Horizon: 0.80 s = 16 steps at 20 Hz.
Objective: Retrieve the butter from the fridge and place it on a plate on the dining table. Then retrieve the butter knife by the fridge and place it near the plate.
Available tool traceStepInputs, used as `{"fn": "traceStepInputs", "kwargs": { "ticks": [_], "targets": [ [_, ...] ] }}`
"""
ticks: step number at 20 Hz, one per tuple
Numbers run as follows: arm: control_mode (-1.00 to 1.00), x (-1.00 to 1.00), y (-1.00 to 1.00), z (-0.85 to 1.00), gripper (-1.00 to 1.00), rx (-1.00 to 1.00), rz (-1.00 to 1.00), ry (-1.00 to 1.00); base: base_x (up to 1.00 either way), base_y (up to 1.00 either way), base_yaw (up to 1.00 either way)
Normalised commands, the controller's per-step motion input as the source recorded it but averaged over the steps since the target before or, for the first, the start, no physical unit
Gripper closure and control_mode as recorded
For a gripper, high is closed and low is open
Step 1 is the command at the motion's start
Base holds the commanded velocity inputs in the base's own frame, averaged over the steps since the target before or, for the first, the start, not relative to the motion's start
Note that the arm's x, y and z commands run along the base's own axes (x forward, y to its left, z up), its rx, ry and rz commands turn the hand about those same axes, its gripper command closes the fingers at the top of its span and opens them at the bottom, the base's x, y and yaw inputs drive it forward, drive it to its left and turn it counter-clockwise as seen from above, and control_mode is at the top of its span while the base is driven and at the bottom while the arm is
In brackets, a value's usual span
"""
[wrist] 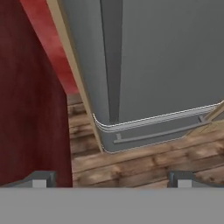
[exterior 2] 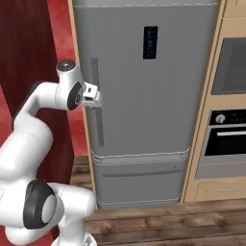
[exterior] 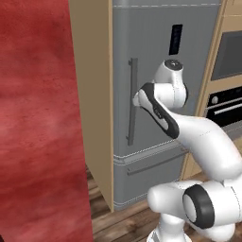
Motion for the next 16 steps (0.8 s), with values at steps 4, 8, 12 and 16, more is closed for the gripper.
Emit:
{"fn": "traceStepInputs", "kwargs": {
  "ticks": [4, 8, 12, 16],
  "targets": [
    [-1.0, 0.8, 0.03, -0.05, -1.0, 0.0, 0.02, -0.04, 0.0, 0.0, 0.0],
    [-1.0, 0.41, 0.0, -0.04, -1.0, 0.0, 0.07, -0.25, 0.0, 0.0, 0.0],
    [-1.0, 0.51, 0.0, -0.01, -1.0, 0.0, 0.12, -0.26, 0.0, 0.0, 0.0],
    [-1.0, 0.55, 0.0, 0.0, -1.0, 0.0, 0.09, -0.08, 0.0, 0.0, 0.0]
  ]
}}
